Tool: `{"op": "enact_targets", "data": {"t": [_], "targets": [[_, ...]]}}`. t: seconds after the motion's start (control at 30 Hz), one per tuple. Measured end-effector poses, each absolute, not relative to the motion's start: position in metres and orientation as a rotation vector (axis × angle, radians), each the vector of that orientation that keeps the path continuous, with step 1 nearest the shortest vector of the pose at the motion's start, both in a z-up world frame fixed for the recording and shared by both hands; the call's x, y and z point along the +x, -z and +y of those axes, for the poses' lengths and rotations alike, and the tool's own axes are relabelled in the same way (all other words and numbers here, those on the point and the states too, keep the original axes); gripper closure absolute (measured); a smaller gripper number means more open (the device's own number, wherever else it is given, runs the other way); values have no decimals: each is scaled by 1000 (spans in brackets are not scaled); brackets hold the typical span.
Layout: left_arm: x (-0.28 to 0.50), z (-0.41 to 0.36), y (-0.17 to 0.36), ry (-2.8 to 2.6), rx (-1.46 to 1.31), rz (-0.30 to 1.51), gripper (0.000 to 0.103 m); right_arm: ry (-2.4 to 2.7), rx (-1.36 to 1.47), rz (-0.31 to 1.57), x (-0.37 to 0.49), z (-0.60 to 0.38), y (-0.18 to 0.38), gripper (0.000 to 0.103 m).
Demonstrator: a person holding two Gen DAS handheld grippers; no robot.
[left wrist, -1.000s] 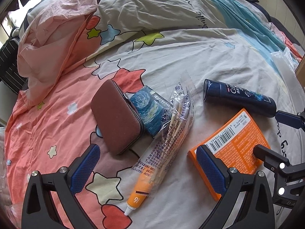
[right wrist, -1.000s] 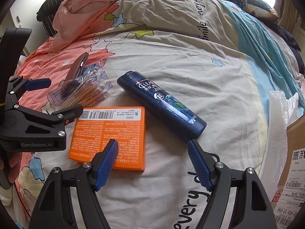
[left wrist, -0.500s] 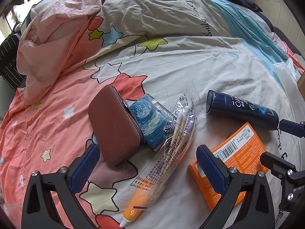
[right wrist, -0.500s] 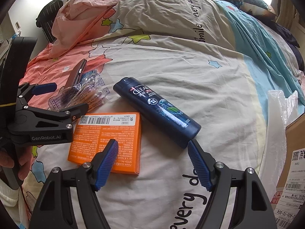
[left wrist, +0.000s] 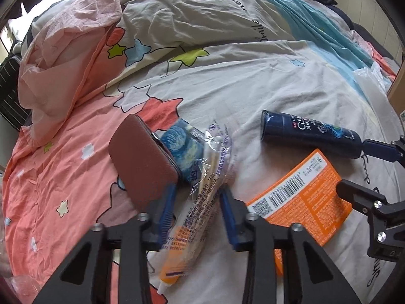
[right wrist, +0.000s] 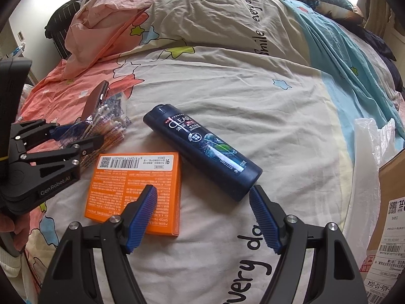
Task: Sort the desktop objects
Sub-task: 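Close the left tool on the clear bag of cotton swabs, then grasp the dark blue shampoo bottle with the right tool while the left tool holds the swab bag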
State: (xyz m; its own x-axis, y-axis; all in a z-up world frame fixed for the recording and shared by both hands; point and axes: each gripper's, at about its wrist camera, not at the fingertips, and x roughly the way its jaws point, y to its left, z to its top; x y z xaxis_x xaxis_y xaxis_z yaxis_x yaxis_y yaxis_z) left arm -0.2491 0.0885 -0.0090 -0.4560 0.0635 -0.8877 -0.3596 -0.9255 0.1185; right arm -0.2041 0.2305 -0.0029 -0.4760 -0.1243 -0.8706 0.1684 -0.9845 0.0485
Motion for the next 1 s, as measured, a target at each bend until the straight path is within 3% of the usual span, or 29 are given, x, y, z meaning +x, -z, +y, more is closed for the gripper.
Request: {"op": "enact_targets", "data": {"t": [0.3,1.0], "targets": [[-237,87,4,-2431,-1464,438,91,2490,1503,-22,-201,228,1,31],[-217,92,-1,-2405,-1427,491,91,2507,1545,240,-247,207,4,31]]}}
